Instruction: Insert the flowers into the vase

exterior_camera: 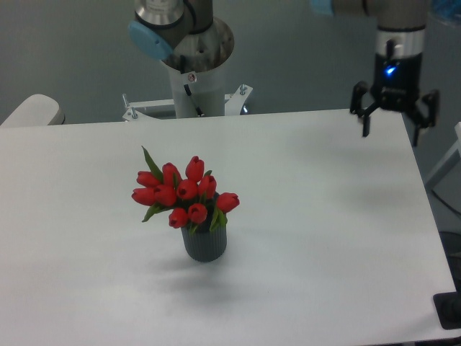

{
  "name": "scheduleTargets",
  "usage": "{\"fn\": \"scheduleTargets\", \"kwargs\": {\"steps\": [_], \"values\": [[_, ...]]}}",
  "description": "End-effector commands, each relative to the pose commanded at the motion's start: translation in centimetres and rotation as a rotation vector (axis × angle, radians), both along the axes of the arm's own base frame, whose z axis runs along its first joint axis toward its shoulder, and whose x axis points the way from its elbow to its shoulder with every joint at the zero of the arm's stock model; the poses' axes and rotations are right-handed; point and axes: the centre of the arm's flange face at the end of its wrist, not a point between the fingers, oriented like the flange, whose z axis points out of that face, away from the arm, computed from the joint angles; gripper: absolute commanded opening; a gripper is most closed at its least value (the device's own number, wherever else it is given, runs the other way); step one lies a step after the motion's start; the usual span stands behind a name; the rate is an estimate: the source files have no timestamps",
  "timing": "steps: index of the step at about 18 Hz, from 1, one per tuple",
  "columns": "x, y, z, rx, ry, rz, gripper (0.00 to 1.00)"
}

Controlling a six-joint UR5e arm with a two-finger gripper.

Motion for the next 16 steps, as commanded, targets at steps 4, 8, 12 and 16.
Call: {"fn": "scheduleTargets", "kwargs": {"steps": [4, 8, 12, 16], "values": [[-0.1, -1.5, 1.5, -0.135, -0.016, -0.074, 1.0], [0.2, -2.5, 1.5, -0.173, -0.02, -0.129, 1.0], [0.2, -2.1, 1.7, -0.175, -0.014, -0.136, 1.0], [0.2, -2.4, 1.1, -0.174, -0.028, -0.133, 1.0]]}}
